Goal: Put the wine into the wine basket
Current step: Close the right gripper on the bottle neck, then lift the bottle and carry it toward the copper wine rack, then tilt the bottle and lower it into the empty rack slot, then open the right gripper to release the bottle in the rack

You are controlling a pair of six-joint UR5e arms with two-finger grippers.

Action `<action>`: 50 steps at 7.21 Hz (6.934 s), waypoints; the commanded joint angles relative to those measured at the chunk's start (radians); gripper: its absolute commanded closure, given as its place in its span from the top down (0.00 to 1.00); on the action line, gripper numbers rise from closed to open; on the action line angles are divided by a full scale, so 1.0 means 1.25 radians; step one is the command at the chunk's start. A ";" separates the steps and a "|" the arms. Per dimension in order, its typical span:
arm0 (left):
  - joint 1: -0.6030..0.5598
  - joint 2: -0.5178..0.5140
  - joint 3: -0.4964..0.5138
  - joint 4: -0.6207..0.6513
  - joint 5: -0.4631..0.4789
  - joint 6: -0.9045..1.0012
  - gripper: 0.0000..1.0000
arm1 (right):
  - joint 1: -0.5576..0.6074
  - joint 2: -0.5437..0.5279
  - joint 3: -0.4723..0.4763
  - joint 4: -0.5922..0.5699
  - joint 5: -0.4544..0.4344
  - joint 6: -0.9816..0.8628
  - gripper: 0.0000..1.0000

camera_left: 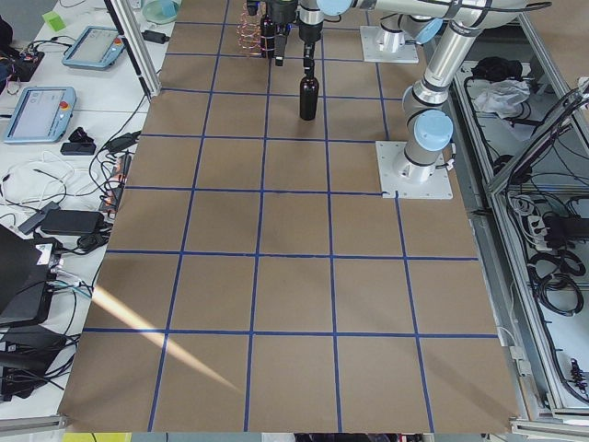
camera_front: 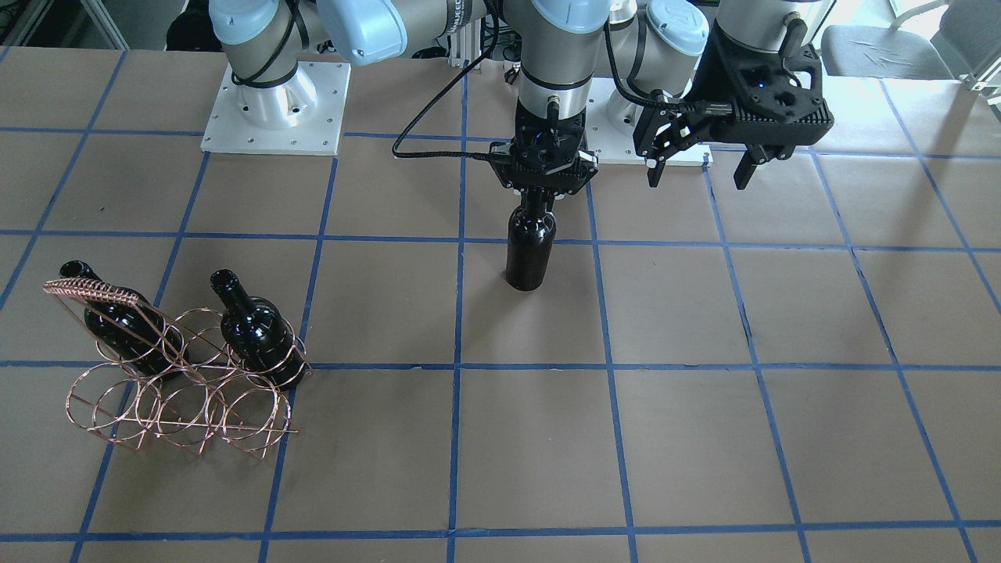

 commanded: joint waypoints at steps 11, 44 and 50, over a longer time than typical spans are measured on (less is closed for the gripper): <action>-0.003 0.015 0.002 -0.008 -0.004 -0.008 1.00 | -0.355 -0.244 -0.027 0.226 -0.012 -0.433 0.05; -0.005 0.015 0.000 -0.008 -0.009 -0.042 1.00 | -0.685 -0.063 -0.014 0.162 -0.008 -0.752 0.00; 0.000 -0.003 0.013 0.001 -0.029 -0.052 1.00 | -0.651 -0.166 -0.047 0.163 -0.026 -0.733 1.00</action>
